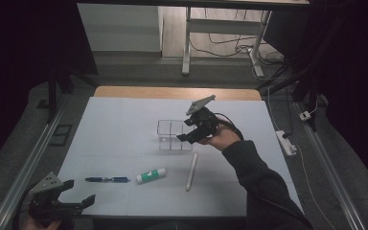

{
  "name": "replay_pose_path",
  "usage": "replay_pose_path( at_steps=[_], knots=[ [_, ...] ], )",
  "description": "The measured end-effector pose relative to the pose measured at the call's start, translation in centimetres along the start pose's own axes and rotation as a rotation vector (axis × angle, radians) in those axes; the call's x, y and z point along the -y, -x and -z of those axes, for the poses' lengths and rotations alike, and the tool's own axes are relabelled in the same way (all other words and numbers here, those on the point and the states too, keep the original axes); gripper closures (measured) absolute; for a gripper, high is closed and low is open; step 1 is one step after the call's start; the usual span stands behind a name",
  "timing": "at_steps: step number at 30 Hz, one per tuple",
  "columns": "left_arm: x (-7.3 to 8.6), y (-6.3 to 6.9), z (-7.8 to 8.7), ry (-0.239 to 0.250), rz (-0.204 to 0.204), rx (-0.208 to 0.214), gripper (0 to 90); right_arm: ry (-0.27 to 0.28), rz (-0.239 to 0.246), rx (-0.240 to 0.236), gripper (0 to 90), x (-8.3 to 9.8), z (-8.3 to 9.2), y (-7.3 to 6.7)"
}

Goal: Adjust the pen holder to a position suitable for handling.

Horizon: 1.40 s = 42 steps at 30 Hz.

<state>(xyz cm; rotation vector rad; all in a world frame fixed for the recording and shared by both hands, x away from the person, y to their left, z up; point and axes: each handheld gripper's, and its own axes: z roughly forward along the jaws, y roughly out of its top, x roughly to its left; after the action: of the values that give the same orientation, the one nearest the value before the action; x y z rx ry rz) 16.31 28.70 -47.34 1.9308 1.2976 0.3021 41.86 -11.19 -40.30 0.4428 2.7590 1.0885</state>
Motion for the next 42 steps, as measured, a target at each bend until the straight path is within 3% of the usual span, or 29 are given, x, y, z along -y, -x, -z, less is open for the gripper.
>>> replay_pose_path(
  at_steps=[3, 6, 16, 20, 26, 28, 34, 42],
  knots=[
    [0.0, -0.1, 0.0, -0.004, 0.008, 0.01, 2.9, 0.02, -0.032, 0.004, 22.6, 0.8, 0.7, -0.8],
    [0.0, -0.2, 0.0, -0.005, 0.008, 0.017, 2.6, 0.025, -0.08, 0.036, 17.3, 2.0, 1.6, -1.8],
    [-0.2, -0.1, -0.1, -0.011, -0.026, 0.057, 2.2, 0.076, -0.136, 0.063, 6.0, 4.6, 3.5, -4.2],
    [-0.2, -0.1, 0.0, -0.006, -0.03, 0.069, 2.2, 0.086, -0.183, 0.1, 1.1, 6.3, 4.6, -5.3],
    [-0.2, -0.2, -0.1, -0.012, -0.024, 0.08, 2.3, 0.11, -0.215, 0.136, 0.0, 8.4, 5.9, -6.4],
    [-0.2, -0.3, -0.2, -0.012, -0.016, 0.081, 2.3, 0.115, -0.226, 0.167, 0.0, 9.3, 6.7, -6.9],
    [-0.3, -0.3, -0.2, -0.012, -0.015, 0.073, 2.0, 0.153, -0.33, 0.241, 0.0, 13.0, 8.9, -8.8],
    [-0.3, -0.2, -0.2, -0.014, -0.018, 0.075, 1.6, 0.121, -0.36, 0.317, 0.0, 16.2, 10.2, -10.7]
  ],
)
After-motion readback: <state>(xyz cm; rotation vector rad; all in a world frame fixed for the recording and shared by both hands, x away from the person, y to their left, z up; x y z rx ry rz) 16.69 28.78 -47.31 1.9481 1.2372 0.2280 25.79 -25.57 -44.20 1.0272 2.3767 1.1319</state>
